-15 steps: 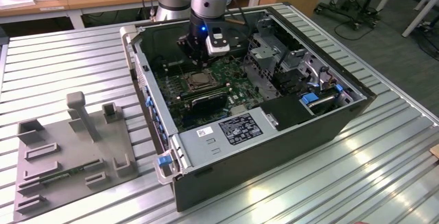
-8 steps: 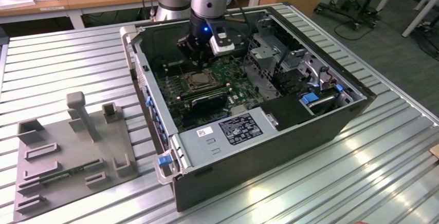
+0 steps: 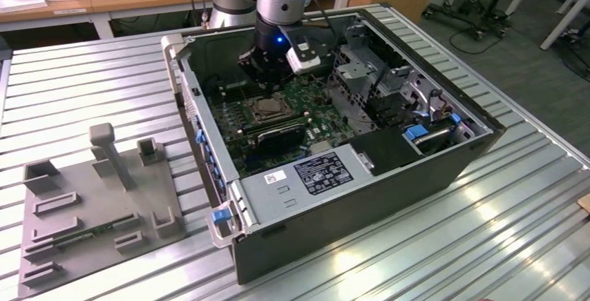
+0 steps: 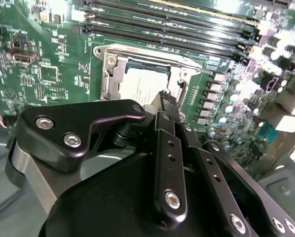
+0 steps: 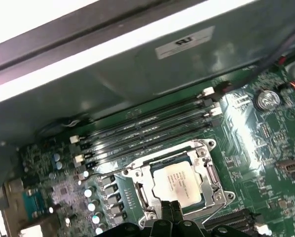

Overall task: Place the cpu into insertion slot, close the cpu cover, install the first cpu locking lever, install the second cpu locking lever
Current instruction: 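Close the cpu cover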

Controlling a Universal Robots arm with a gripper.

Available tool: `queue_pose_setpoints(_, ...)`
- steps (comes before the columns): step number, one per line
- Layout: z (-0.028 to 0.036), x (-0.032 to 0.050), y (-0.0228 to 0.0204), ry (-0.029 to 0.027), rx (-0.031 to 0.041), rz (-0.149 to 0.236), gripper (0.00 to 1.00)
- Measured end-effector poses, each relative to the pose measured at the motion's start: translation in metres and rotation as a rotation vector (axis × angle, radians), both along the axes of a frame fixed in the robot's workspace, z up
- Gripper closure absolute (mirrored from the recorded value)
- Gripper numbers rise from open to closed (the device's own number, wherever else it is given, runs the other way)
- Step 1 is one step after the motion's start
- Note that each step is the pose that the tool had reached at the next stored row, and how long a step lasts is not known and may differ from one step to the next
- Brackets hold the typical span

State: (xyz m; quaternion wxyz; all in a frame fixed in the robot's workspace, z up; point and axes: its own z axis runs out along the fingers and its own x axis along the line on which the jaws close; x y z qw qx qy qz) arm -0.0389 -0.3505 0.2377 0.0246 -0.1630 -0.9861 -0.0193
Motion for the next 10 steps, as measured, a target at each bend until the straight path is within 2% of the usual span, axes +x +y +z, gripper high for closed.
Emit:
queue_pose_setpoints(7, -0.0006, 0.0000, 0.0000, -0.0169, 0.0054, 0.080, 0.89)
queue_pose_setpoints(10, -0.0007, -0.0001, 0.0000, -0.0206, 0.0061, 0.099, 0.89)
